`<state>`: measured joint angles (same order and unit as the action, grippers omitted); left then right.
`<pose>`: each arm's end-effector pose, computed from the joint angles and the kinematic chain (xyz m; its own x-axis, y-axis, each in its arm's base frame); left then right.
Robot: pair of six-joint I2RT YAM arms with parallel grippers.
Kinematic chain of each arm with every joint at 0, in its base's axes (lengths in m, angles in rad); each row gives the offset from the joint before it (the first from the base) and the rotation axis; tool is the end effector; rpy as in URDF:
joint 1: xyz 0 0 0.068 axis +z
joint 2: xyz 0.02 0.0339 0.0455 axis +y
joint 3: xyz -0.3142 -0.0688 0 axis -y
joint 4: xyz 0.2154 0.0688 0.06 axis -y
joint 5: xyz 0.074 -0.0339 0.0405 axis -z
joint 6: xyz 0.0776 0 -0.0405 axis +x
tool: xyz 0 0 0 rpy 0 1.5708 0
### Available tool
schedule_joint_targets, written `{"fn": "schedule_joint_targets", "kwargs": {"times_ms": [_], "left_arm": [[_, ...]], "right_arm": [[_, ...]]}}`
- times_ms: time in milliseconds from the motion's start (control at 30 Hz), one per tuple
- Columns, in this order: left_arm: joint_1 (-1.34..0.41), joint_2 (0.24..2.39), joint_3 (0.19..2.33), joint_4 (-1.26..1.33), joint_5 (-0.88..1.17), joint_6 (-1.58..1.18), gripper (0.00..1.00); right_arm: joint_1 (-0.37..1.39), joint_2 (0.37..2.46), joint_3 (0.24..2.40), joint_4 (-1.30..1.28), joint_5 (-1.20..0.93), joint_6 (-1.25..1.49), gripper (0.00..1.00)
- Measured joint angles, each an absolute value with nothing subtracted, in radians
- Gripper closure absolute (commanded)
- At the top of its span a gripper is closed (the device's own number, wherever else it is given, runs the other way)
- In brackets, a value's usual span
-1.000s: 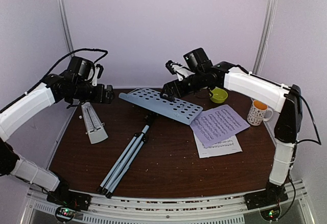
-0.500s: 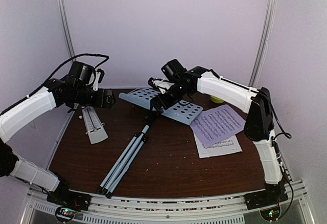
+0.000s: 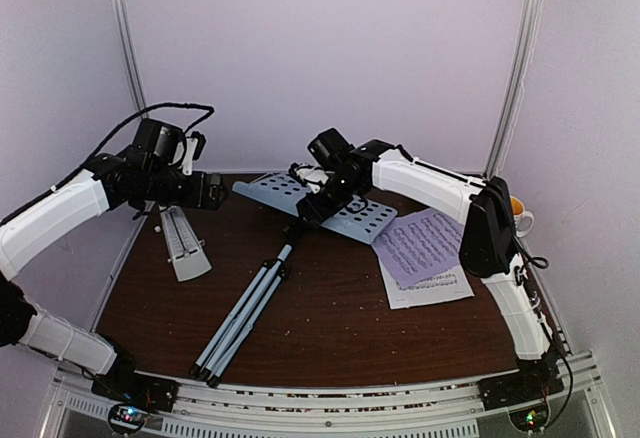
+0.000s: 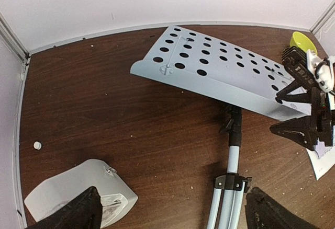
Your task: Set up the instrument practice props
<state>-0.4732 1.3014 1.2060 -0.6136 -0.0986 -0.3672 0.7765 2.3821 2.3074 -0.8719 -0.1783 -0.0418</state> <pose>0.2450 -0.1168 0.3571 -0.6798 -0.0533 -0.7314 0.1532 0.9650 -0.2127 0.3863 0.3988 0.2516 -0.5464 -0.5944 -0.5899 -0.7871 0.6051 0.1194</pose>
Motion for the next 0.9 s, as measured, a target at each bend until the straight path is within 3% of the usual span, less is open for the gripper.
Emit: {"fn": "schedule_joint_targets", "kwargs": {"times_ms": [267,533,733,900], "left_arm": [[-0.473,1.283,1.206,-0.597,-0.096,-0.367,0.02],[-0.473,1.283,1.212,-0.608,-0.128,-0.337,0.02],[-0.473,1.276,1.223,-0.608,-0.159,-0.312,0.02],[-0.473,1.277,1.223,-0.608,-0.162,-0.305,0.02]], "right_arm": [[0.768,2.387,2.307,-0.883,-0.264,-0.045,0.52],[0.714,2.387,2.305,-0.879,-0.376,-0.010,0.62],[0.695,2.391,2.305,-0.882,-0.414,-0.013,0.77],[0.697,2.415,2.308,-0.899,-0.445,-0.015,0.79]]}}
